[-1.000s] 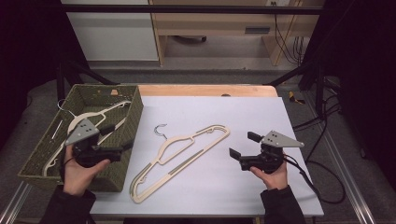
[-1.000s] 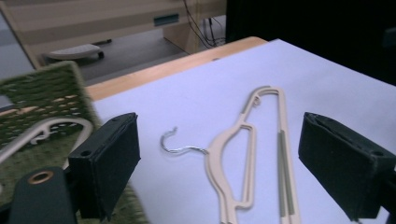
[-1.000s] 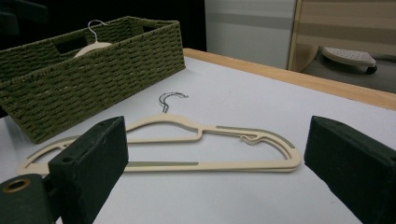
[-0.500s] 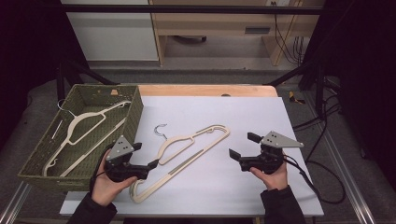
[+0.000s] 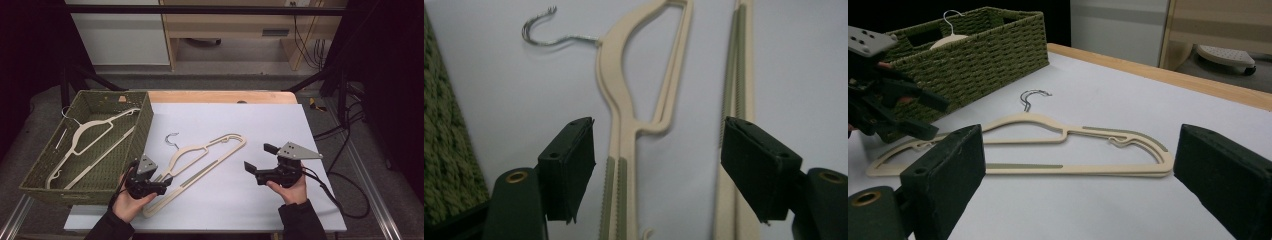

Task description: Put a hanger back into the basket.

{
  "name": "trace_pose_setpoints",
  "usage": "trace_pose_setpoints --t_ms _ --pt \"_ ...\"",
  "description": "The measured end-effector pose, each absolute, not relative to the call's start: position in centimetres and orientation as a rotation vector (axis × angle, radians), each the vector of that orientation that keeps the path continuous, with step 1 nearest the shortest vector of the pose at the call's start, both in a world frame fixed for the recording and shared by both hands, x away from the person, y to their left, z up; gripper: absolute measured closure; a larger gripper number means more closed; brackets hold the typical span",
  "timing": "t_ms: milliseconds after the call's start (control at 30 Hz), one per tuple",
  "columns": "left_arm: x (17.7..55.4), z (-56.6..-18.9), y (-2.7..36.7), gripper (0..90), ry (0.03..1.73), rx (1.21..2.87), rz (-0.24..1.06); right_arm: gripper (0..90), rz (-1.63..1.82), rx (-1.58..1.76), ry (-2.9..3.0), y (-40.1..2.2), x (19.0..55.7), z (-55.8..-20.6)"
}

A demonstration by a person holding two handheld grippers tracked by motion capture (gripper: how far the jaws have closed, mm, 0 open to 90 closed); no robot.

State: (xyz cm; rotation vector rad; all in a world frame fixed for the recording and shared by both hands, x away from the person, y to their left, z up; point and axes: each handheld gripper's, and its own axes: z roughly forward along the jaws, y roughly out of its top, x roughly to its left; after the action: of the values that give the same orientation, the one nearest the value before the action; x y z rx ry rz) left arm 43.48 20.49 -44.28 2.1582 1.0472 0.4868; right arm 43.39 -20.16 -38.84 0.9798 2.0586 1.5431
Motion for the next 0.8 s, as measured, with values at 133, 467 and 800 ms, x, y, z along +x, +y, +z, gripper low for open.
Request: trace_pose_setpoints --t_ms 133,467,800 --pt "43.7 -45.1 20.5 34.7 1.049 2.206 0.496 7.0 1.547 0.979 2.059 -20.2 43.4 -38.9" --pt "44.3 -46.6 20.4 53.0 1.053 2.262 0.475 7.2 1.536 0.984 2.079 -19.9 43.6 -39.3" --pt "44.1 -46.8 20.3 58.6 1.078 2.234 0.509 7.3 1.532 0.979 2.087 -19.8 43.6 -39.4"
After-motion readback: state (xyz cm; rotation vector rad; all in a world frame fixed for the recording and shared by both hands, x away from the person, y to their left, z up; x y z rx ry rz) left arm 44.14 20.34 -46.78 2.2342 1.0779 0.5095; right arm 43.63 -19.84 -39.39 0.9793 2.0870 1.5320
